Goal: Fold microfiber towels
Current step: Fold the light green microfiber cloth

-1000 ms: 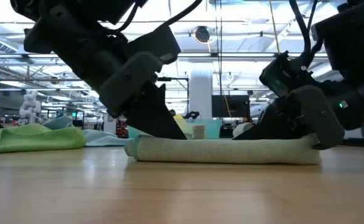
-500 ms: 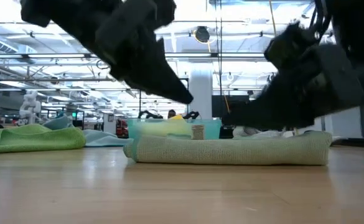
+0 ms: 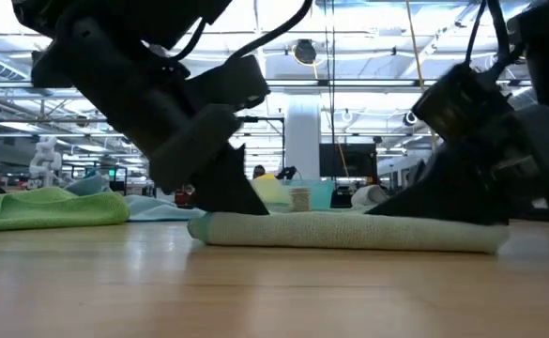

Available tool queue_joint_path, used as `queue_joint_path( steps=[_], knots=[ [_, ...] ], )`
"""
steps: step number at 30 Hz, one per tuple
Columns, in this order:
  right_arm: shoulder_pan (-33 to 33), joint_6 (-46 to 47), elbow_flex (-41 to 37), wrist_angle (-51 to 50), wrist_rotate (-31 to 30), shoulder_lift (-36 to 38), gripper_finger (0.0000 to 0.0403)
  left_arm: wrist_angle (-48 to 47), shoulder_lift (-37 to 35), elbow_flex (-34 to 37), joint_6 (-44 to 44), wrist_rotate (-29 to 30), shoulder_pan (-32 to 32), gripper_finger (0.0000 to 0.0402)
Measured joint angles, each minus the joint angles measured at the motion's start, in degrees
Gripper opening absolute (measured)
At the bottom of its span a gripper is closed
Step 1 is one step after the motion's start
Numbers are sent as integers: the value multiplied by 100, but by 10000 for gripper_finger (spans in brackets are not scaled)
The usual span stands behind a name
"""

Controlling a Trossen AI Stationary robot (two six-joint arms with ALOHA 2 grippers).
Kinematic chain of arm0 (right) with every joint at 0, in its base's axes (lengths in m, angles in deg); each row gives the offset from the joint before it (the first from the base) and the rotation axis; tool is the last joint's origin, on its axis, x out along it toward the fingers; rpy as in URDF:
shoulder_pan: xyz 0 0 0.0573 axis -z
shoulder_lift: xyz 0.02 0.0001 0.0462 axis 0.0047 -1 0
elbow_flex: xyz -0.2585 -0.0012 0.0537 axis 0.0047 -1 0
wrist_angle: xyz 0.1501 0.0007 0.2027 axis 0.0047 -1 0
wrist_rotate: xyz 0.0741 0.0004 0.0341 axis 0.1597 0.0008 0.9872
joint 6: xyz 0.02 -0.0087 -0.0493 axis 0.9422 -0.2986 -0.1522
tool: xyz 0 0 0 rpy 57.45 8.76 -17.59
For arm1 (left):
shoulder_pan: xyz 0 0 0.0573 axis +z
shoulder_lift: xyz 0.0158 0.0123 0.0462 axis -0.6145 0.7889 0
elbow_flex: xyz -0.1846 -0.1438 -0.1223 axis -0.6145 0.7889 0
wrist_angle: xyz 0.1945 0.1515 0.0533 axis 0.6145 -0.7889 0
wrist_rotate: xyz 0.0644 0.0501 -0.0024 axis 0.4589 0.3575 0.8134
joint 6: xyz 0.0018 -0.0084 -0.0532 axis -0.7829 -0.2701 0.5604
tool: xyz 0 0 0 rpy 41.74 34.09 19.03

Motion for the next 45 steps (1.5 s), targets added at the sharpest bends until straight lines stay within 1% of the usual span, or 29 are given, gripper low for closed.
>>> queue_joint_path(
  steps=[4, 6, 8, 11, 14, 15, 18, 20, 22, 23, 25, 27, 28, 30, 31, 33, 35, 38, 39, 40, 41, 42, 43, 45],
  knots=[
    [-65, 179, 11, 220, -114, -237, 31, -32, 22, -4, 119, -35, 11, 31],
    [-97, 82, 0, 361, -112, -243, 31, -131, -119, 5, 39, -94, 15, 31],
    [-136, -134, -58, 508, 21, -107, 31, -188, -289, 14, -40, -123, 11, 31],
    [-186, -498, -147, 774, 133, 322, 31, -151, -661, 8, -74, -108, 11, 31],
    [-221, -799, -349, 742, 45, 823, 31, 215, -900, -11, -193, -20, -2, 31],
    [-252, -846, -428, 680, 41, 994, 31, 367, -942, 3, -242, 32, -25, 31],
    [-361, -939, -775, 495, 29, 1567, 31, 1210, -952, -6, -498, 31, -96, 35],
    [-416, -839, -1056, 204, -17, 1885, 31, 1377, -911, -91, -642, 53, -188, 45],
    [-463, -557, -1386, -62, -173, 2188, 31, 1292, -820, -296, -643, 100, -273, 61],
    [-474, -397, -1518, -78, -162, 2311, 31, 1087, -813, -397, -656, 171, -315, 70],
    [-541, -121, -1887, -170, -143, 2581, 31, 933, -607, -814, -685, 238, -339, 90],
    [-602, 64, -2152, -229, -123, 2699, 31, 452, -467, -1178, -813, 327, -402, 111],
    [-660, 128, -2301, -203, -122, 2772, 31, 217, -292, -1418, -880, 374, -415, 122],
    [-736, 228, -2532, -203, -124, 2919, 31, 106, 61, -1918, -949, 309, -409, 142],
    [-739, 241, -2598, -187, -122, 2927, 31, -226, 153, -2080, -999, 313, -412, 151],
    [-802, 238, -2794, -163, -114, 3019, 31, -266, 553, -2629, -1024, 273, -363, 167],
    [-789, 236, -2856, -175, -46, 3059, 31, -720, 764, -2938, -1075, 255, -333, 180],
    [-859, 270, -2957, -185, 12, 3144, 31, -743, 1323, -3543, -1175, -36, -266, 198],
    [-861, 272, -2936, -163, 20, 3140, 31, -1042, 1403, -3653, -1232, -71, -265, 204],
    [-886, 266, -2941, -279, 13, 3130, 31, -1130, 1583, -3833, -1287, -108, -263, 209],
    [-933, 254, -2953, -368, 6, 3133, 31, -942, 1777, -4051, -1313, -200, -250, 214],
    [-957, 251, -2924, -286, 13, 3150, 31, -1043, 1852, -4141, -1355, -206, -255, 219],
    [-964, 249, -2882, -211, 25, 3146, 31, -1392, 1883, -4208, -1405, -165, -264, 224],
    [-1047, 198, -2872, -330, 32, 3133, 31, -1332, 2071, -4419, -1422, -95, -267, 231]
  ],
)
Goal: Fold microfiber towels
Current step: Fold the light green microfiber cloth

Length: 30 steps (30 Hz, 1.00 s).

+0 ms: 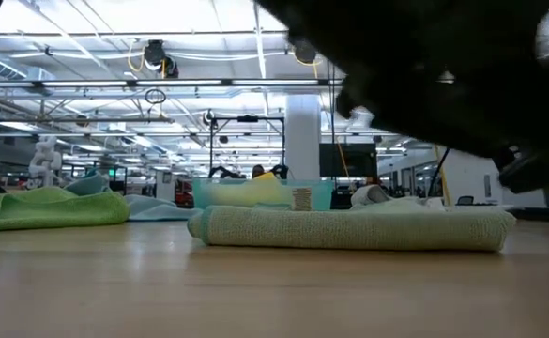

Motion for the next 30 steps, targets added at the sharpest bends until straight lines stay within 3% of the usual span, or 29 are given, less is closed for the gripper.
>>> queue_joint_path(
  steps=[8, 15, 23, 26, 30],
  knots=[
    [-114, -111, 45, 156, -29, 69, 31, -742, 19, 36, 274, -11, 66, 237],
    [-112, 61, 83, 175, -34, 67, 31, -545, 107, 40, -295, -380, 203, 237],
    [-110, 154, 89, 411, -306, 67, 31, -393, 239, 35, -154, -637, 404, 232],
    [-107, 218, 101, 486, -349, 69, 31, -448, 246, 37, -167, -635, 440, 205],
    [-105, 214, 318, 446, -347, 69, 31, -558, 241, 37, -284, -627, 444, 131]
  ],
)
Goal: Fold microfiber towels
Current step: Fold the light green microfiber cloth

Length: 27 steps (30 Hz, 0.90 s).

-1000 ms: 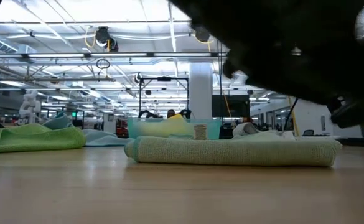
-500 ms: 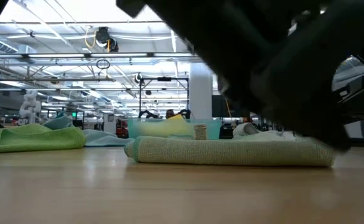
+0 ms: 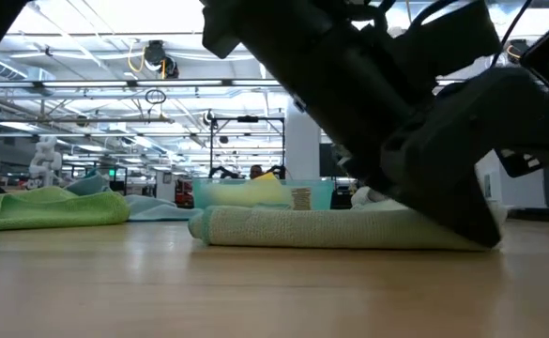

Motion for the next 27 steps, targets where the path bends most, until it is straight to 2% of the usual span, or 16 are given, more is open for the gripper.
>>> queue_joint_path(
  steps=[5, 6, 11, 14, 16, 23, 27],
  knots=[
    [0, -184, 564, -674, 22, -2, 31, -119, -2, 0, -173, -131, -63, 24],
    [0, -225, 680, -883, 22, 0, 31, -123, -8, 0, -273, -215, -81, 15],
    [-2, -605, 1249, -2198, 34, -1, 34, -275, -98, 0, -349, -405, -305, 23],
    [-2, -777, 1488, -2758, 57, 0, 49, -460, -193, 2, -440, -448, -468, 14],
    [-2, -973, 1579, -2882, 322, -2, 68, -542, -257, 2, -518, -454, -571, 8],
    [7, -1352, 1842, -3092, 1239, -28, 147, -1990, -413, -8, -178, -488, -850, 28],
    [19, -1376, 2027, -3579, 1304, -33, 182, -2446, -442, -20, -53, -406, -990, 19]
  ],
)
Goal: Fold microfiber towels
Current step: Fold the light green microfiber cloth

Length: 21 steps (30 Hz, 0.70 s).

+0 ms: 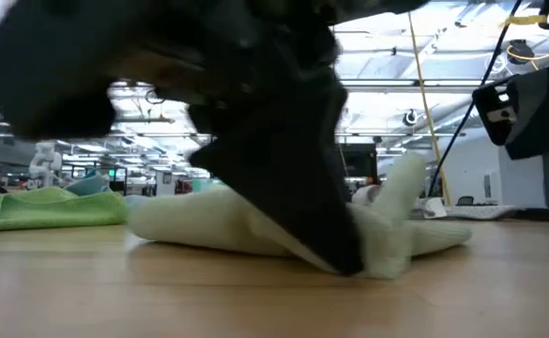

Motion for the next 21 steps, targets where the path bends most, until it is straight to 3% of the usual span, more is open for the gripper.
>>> queue_joint_path(
  steps=[5, 15, 21],
  knots=[
    [149, -231, 188, -215, -68, 2, 208, 195, -3, 12, 273, 122, -59, 31],
    [213, -879, 192, -517, 94, 2, 218, 836, -13, 31, 235, 1214, -325, 168],
    [213, -962, 191, -570, 97, 2, 240, 945, -411, 22, 673, 1606, -397, 205]
  ],
)
